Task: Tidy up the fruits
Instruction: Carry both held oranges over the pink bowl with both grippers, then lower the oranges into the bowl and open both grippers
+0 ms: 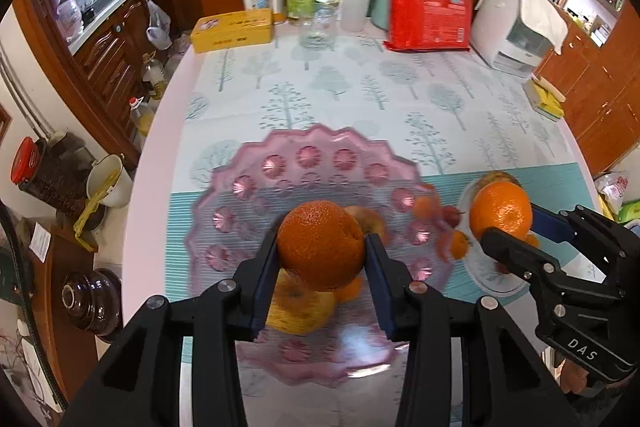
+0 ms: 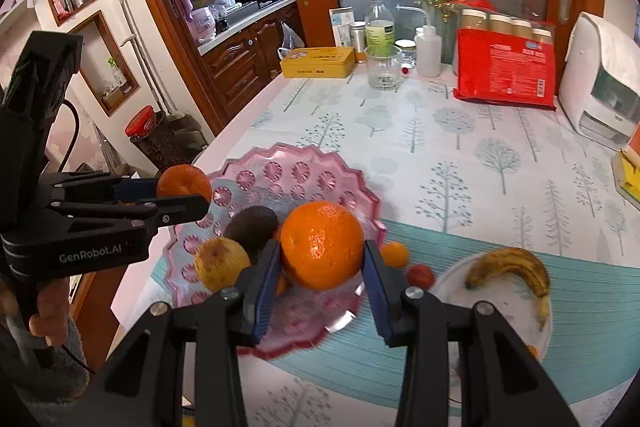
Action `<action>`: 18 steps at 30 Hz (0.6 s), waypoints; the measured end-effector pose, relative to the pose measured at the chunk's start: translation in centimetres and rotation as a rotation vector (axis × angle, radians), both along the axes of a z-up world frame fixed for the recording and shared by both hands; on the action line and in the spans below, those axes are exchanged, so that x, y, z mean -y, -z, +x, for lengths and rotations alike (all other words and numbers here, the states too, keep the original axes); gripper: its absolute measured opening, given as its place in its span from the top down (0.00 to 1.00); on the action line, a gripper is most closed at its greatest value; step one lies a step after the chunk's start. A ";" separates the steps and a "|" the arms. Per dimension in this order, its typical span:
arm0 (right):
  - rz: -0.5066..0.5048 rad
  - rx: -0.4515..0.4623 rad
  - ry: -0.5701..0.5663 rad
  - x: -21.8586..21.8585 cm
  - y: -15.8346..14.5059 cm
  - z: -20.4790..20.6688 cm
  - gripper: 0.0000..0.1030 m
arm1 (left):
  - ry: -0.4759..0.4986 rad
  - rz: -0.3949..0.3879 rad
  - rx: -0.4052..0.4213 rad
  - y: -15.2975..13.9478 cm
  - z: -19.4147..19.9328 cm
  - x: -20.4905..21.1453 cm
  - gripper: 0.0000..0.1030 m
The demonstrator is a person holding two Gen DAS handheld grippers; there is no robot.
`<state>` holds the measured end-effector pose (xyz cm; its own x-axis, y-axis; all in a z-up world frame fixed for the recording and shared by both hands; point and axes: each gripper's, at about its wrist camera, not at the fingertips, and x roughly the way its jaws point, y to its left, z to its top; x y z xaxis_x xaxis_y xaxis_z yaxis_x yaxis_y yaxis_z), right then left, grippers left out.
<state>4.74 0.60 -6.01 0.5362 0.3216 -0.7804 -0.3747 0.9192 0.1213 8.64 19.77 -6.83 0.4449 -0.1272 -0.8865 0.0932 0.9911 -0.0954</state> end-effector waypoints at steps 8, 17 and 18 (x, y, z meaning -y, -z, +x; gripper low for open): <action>-0.015 -0.052 0.029 -3.3 2.0 1.4 0.60 | 0.019 -0.004 -0.045 2.5 1.9 -2.9 0.60; -0.051 -0.117 0.078 -4.6 4.4 2.1 0.60 | 0.070 -0.011 -0.090 5.4 4.0 -3.2 0.60; -0.055 -0.125 0.082 -4.7 4.6 2.2 0.60 | 0.075 -0.012 -0.096 5.7 4.3 -3.2 0.60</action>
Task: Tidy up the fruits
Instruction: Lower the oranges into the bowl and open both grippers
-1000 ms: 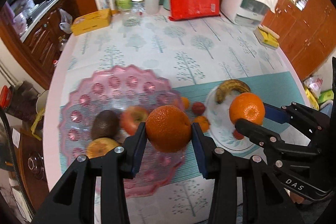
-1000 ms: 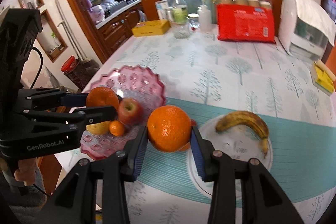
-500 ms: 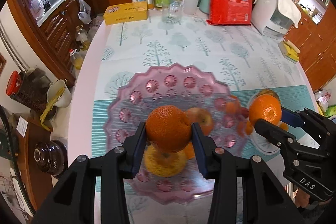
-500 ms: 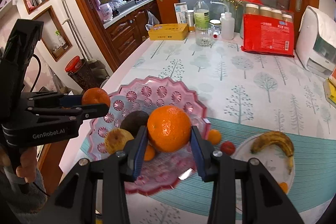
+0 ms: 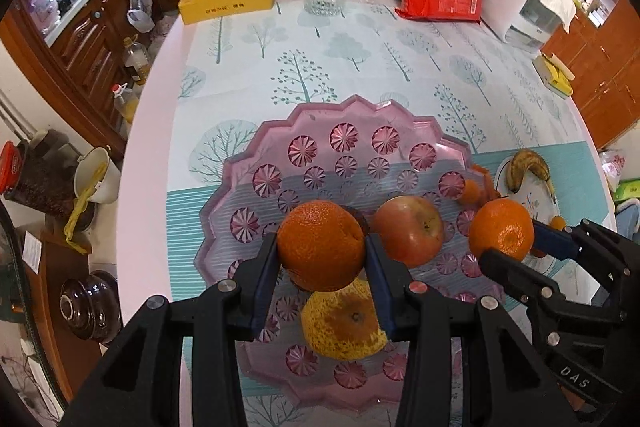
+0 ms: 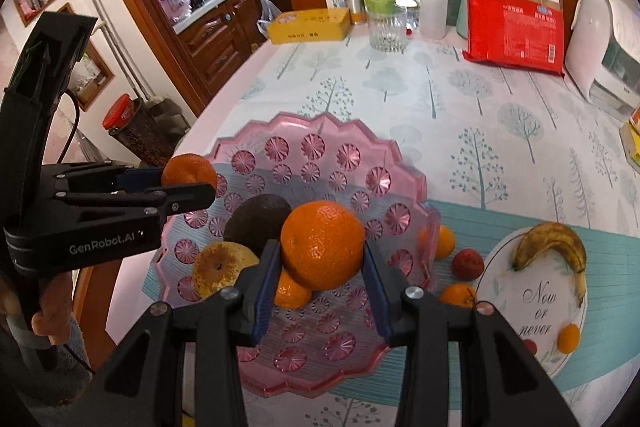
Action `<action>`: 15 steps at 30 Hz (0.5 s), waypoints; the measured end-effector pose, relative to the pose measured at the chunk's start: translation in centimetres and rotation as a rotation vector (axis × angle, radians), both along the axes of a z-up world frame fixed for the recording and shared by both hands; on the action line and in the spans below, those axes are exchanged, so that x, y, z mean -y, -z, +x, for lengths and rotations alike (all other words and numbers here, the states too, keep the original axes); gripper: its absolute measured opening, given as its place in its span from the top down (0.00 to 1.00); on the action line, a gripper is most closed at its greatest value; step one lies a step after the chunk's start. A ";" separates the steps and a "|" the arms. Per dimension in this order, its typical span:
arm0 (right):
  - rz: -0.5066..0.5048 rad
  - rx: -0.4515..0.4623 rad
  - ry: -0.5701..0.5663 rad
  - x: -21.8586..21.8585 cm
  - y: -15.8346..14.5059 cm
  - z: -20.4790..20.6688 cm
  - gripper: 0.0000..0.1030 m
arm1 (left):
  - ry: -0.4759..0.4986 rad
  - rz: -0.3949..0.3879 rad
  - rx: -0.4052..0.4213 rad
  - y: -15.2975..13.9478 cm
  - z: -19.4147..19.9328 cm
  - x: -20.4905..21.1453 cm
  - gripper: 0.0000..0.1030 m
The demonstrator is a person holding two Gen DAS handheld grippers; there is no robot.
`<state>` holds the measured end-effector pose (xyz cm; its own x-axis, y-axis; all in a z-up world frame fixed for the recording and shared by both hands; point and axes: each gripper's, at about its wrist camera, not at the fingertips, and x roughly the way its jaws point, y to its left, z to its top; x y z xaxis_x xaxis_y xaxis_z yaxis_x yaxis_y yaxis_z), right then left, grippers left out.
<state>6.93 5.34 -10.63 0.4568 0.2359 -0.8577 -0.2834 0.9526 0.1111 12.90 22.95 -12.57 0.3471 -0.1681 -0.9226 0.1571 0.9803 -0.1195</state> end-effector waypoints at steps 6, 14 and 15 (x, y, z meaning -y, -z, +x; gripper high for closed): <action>-0.018 -0.046 0.022 -0.4 1.5 0.3 0.60 | 0.030 0.004 -0.028 1.7 1.0 0.6 0.60; -0.053 -0.115 0.026 -1.1 4.0 0.2 0.60 | 0.057 0.031 -0.068 3.9 1.9 1.3 0.60; -0.058 -0.121 0.026 -1.1 4.2 0.2 0.60 | 0.060 0.034 -0.058 3.9 2.0 1.4 0.60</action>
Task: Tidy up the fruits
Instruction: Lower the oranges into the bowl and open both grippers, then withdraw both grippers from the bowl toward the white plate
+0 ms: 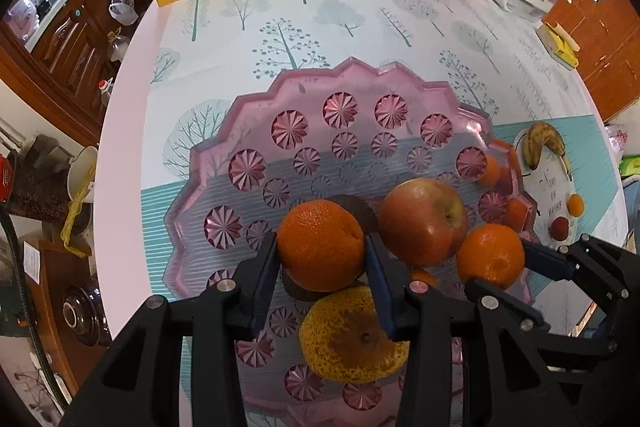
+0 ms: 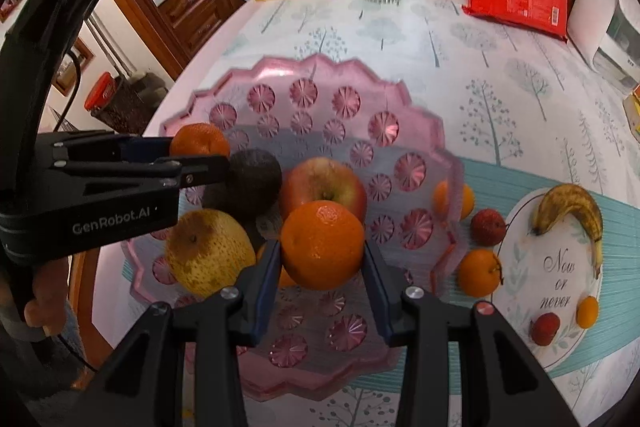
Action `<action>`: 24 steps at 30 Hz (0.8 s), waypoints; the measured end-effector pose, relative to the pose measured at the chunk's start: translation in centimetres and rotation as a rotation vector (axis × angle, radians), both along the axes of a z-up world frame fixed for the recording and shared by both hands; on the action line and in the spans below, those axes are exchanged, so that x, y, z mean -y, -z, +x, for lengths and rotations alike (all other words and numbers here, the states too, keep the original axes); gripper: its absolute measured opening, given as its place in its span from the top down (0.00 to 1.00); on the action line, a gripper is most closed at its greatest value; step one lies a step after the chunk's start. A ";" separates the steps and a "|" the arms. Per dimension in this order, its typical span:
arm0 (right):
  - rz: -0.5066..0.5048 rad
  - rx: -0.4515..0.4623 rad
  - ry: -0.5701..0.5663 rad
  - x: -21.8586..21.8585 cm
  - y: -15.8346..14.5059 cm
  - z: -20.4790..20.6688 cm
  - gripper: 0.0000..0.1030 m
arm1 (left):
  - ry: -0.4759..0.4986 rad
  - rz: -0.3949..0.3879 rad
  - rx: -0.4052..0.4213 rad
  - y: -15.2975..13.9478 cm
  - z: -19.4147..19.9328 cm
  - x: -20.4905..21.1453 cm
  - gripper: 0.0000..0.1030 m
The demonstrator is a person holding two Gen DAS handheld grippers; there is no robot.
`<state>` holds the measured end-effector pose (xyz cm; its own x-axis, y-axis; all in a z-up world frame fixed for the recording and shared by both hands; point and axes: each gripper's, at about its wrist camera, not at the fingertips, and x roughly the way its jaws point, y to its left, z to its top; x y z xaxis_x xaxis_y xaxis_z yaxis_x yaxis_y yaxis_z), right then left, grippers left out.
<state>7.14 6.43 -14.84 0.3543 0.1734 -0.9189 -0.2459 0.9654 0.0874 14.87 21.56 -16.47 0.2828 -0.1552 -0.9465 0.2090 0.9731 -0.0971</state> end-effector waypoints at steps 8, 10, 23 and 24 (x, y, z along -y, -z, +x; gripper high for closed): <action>-0.031 -0.028 -0.001 -0.2 1.0 -0.1 0.58 | 0.012 0.034 0.004 0.3 0.3 0.6 0.59; -0.033 -0.038 0.002 -0.2 1.2 -0.1 0.58 | 0.006 0.036 0.000 0.5 0.4 0.6 0.56; -0.008 -0.047 0.025 0.7 1.3 -0.3 0.50 | 0.018 0.018 -0.017 0.3 -0.3 1.6 0.22; -0.007 -0.047 0.026 0.8 1.2 -0.4 0.50 | 0.017 0.019 -0.020 0.3 -0.3 1.6 0.20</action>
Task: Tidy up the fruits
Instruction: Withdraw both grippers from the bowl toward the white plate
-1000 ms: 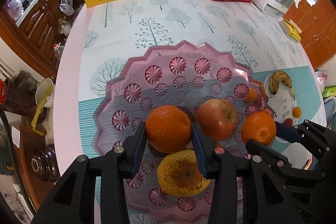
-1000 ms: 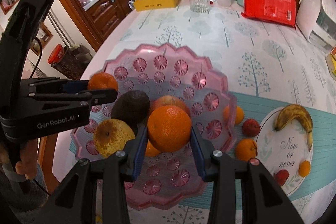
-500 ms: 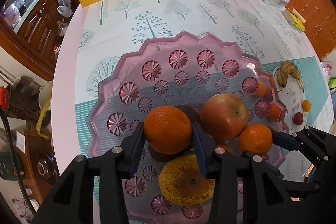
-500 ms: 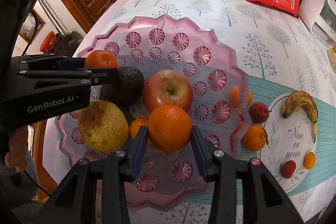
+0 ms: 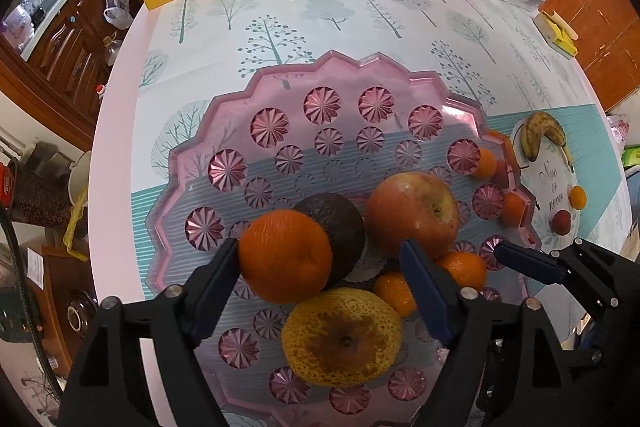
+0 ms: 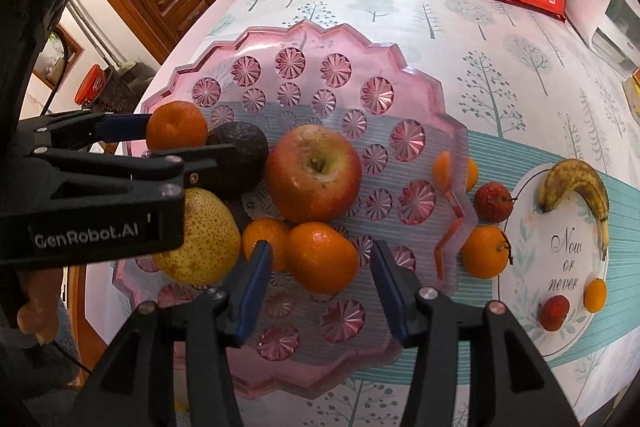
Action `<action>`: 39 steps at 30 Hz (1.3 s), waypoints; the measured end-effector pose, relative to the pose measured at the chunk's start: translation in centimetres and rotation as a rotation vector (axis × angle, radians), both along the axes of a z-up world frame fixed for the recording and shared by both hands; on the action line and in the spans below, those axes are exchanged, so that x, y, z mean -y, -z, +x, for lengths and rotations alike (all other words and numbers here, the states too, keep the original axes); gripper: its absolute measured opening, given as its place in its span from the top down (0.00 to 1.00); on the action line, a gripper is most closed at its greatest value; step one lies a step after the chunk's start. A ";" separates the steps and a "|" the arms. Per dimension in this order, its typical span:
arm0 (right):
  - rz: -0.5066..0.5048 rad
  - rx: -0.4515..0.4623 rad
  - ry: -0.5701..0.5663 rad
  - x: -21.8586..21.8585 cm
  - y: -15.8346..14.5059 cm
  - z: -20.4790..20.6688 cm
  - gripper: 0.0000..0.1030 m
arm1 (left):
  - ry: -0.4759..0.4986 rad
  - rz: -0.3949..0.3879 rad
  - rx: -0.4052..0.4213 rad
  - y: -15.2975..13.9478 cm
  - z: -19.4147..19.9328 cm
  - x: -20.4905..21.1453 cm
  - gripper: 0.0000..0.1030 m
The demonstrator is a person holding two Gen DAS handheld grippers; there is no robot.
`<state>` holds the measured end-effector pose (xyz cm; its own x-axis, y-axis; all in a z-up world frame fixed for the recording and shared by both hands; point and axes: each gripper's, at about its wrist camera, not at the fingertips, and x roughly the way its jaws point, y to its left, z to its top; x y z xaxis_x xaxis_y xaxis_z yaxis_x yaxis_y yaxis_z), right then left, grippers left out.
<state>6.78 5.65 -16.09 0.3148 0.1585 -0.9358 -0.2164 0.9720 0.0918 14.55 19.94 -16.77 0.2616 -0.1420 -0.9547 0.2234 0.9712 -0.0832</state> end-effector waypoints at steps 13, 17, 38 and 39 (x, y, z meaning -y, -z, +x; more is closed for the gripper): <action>0.014 0.012 0.010 0.5 -0.6 -1.0 0.49 | -0.006 -0.005 0.001 -0.8 -0.9 0.6 0.12; 0.017 0.020 0.011 0.7 -0.9 -1.5 0.49 | 0.002 0.000 0.017 -1.4 -1.4 0.9 0.12; 0.019 0.096 0.029 2.2 -3.8 -4.7 0.49 | 0.070 -0.006 0.091 -5.2 -5.0 3.8 0.12; 0.018 0.099 0.032 2.4 -4.0 -4.9 0.49 | 0.075 -0.005 0.094 -5.4 -5.2 4.1 0.12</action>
<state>1.86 3.20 -12.10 0.4106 0.1635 -0.8970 -0.1939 0.9769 0.0893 9.39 15.84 -11.39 0.3381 -0.1690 -0.9258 0.3025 0.9511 -0.0632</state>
